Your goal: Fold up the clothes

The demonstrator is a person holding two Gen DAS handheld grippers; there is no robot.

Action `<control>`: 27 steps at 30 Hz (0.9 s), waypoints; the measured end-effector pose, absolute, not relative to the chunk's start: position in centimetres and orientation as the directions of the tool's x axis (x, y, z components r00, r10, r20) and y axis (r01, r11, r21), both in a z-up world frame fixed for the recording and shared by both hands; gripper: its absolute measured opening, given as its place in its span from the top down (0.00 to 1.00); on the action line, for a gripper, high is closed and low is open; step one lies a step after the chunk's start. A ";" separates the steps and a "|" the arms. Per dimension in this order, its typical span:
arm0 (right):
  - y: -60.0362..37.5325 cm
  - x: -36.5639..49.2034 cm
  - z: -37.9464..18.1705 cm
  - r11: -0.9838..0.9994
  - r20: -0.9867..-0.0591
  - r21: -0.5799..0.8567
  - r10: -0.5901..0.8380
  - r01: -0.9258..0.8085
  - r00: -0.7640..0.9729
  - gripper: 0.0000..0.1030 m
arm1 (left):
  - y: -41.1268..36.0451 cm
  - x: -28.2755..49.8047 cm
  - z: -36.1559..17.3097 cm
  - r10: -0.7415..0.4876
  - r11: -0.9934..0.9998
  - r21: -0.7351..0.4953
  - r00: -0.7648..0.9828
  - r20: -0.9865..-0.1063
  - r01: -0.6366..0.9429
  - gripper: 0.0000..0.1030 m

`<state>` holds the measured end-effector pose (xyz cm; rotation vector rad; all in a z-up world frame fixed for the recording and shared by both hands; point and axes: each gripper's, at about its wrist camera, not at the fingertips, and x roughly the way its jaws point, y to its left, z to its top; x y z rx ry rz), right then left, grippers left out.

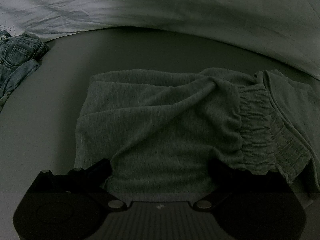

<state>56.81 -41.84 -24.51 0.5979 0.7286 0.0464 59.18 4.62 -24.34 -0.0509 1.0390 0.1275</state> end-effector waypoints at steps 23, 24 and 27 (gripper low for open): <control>-44.0 57.3 -24.5 0.557 -0.494 0.803 0.423 0.211 0.760 0.95 | 4.9 58.8 -24.6 0.068 0.994 0.013 0.517 -0.854 -0.108 0.00; -44.3 56.9 -24.7 0.483 -0.449 0.848 0.440 0.217 0.777 0.95 | 4.9 58.8 -24.6 0.068 0.994 0.013 0.517 -0.853 -0.109 0.00; -44.2 56.2 -24.8 0.333 -0.354 0.919 0.468 0.210 0.810 0.95 | 4.8 58.8 -24.6 0.067 0.994 0.013 0.520 -0.851 -0.108 0.00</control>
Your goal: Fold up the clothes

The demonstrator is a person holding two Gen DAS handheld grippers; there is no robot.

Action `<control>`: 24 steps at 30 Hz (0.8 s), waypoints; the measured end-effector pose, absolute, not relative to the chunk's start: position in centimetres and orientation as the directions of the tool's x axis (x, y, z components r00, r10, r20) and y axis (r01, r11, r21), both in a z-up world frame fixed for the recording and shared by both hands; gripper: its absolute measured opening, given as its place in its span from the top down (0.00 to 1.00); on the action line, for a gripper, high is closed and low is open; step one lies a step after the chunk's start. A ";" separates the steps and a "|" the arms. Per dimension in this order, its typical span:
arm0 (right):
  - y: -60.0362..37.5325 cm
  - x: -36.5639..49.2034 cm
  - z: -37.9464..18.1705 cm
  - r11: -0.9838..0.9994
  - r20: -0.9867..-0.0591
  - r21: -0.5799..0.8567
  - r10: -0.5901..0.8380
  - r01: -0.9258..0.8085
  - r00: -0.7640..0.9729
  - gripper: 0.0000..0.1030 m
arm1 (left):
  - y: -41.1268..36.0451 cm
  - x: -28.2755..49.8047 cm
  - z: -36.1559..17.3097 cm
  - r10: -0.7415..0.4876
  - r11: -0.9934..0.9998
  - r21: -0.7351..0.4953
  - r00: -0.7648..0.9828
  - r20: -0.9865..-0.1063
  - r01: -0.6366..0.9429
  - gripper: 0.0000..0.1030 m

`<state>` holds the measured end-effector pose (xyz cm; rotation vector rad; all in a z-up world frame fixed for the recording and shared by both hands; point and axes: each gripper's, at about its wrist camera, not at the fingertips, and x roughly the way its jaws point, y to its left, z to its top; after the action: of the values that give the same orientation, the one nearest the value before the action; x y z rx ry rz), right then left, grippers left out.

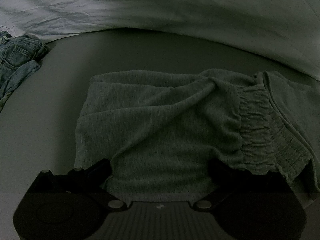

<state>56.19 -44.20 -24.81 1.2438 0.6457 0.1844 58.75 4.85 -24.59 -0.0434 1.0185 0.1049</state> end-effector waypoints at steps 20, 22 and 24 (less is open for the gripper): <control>-30.2 54.0 -19.0 -0.087 0.046 0.996 0.594 0.008 0.804 0.95 | 7.9 59.1 -23.0 -0.087 0.988 -0.140 0.514 -0.853 -0.065 0.03; -27.8 54.2 -18.2 -0.076 0.050 0.997 0.627 -0.002 0.778 0.95 | 9.7 58.2 -21.6 -0.132 0.973 -0.213 0.547 -0.827 -0.087 0.04; -25.5 54.4 -17.9 -0.066 0.045 0.998 0.660 -0.002 0.750 0.95 | 11.5 57.1 -20.0 -0.153 0.961 -0.259 0.597 -0.788 -0.096 0.04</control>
<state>54.39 -25.52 -17.93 1.5571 0.5500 0.5910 57.09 11.48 -20.02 -0.2883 0.9343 -0.0333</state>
